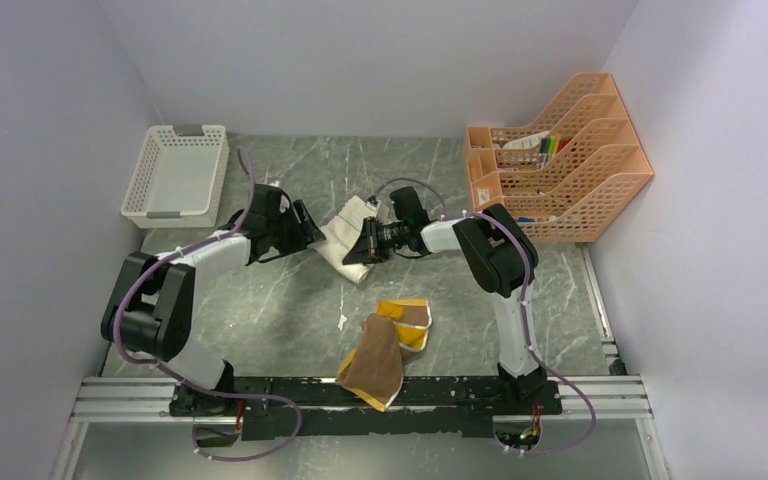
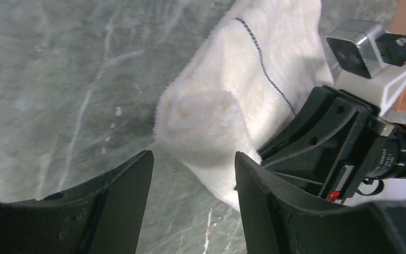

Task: Roll the towels
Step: Roll the towel at the center of the board.

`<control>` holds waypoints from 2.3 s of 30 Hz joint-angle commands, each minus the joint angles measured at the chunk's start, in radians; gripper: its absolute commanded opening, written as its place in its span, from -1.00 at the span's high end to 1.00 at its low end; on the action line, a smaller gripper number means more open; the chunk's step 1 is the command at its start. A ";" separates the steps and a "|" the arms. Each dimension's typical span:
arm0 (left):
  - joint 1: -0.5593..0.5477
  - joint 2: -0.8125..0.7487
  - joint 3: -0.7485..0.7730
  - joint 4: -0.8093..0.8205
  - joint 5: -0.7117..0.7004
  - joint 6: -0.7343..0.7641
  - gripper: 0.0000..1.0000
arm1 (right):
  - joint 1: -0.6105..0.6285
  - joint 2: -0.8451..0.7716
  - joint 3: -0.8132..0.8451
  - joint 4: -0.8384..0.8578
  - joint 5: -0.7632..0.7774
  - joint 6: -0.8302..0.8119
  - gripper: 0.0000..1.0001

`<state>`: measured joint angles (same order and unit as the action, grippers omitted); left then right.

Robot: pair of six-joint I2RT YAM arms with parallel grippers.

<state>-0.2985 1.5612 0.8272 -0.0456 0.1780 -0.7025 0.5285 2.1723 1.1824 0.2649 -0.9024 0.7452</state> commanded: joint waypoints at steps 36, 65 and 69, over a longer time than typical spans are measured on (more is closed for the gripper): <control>-0.055 0.234 0.144 -0.014 -0.061 0.104 0.24 | 0.173 -0.315 0.105 -0.456 0.783 -0.781 -0.17; -0.055 0.290 0.189 -0.049 0.011 0.120 0.23 | 0.496 -0.190 0.081 -0.394 1.225 -0.871 -0.20; -0.054 0.291 0.194 -0.055 0.018 0.121 0.23 | 0.509 -0.167 0.087 -0.392 1.322 -0.839 -0.19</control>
<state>-0.3527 1.8179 1.0035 -0.0723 0.1940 -0.6083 1.0252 1.9739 1.2766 -0.1379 0.2832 -0.1284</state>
